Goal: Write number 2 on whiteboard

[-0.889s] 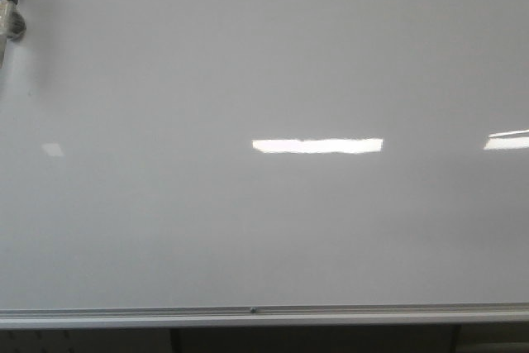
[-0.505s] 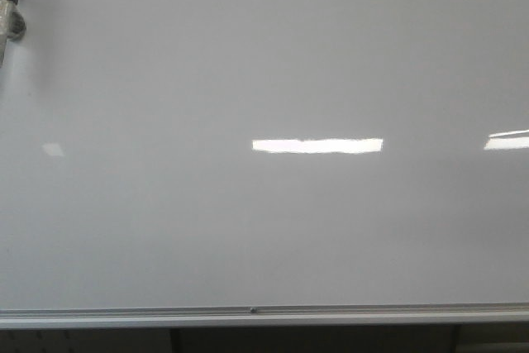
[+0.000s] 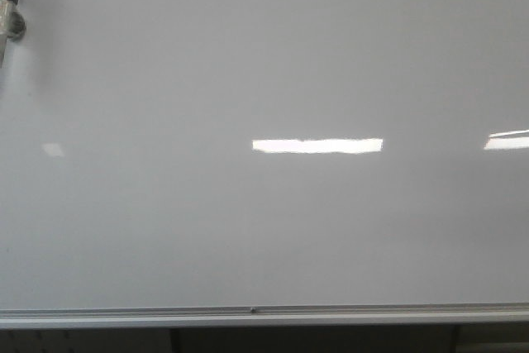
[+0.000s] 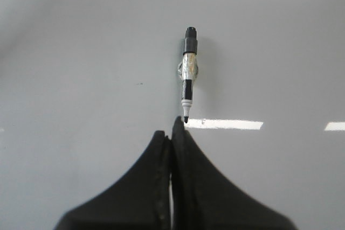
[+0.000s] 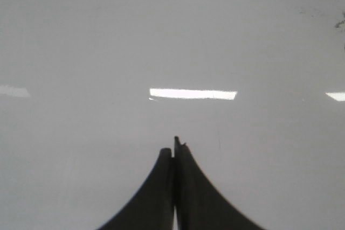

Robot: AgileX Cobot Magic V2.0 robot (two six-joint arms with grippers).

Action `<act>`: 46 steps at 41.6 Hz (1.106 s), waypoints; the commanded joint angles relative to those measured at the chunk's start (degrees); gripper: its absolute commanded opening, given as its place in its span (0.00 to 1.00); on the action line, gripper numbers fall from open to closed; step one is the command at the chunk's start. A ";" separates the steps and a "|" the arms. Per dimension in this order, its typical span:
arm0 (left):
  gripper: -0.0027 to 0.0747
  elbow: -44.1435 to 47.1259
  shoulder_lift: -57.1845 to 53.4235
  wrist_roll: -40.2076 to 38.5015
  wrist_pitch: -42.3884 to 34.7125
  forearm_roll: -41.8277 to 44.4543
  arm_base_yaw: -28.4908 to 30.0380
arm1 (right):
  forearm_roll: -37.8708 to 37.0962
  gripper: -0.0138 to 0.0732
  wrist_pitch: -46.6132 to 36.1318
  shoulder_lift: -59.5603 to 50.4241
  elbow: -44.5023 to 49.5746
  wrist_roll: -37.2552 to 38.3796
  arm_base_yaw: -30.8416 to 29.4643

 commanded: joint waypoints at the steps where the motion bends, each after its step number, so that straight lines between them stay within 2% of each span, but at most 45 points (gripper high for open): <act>1: 0.01 -1.69 -1.50 -0.13 -4.37 -0.04 -0.40 | -0.18 0.08 -3.67 -1.04 -4.02 -0.62 -0.37; 14: 0.01 -17.67 -0.66 -0.13 4.45 -0.04 -0.40 | -0.23 0.08 8.67 3.40 -21.23 -0.62 -0.37; 29: 0.01 -37.74 12.33 -0.13 24.17 3.74 -0.40 | -0.29 0.08 14.68 17.52 -35.91 -0.62 -0.37; 46: 0.01 -39.79 22.62 -0.13 28.71 3.74 -0.40 | -0.29 0.08 17.41 25.61 -37.22 -0.62 -0.37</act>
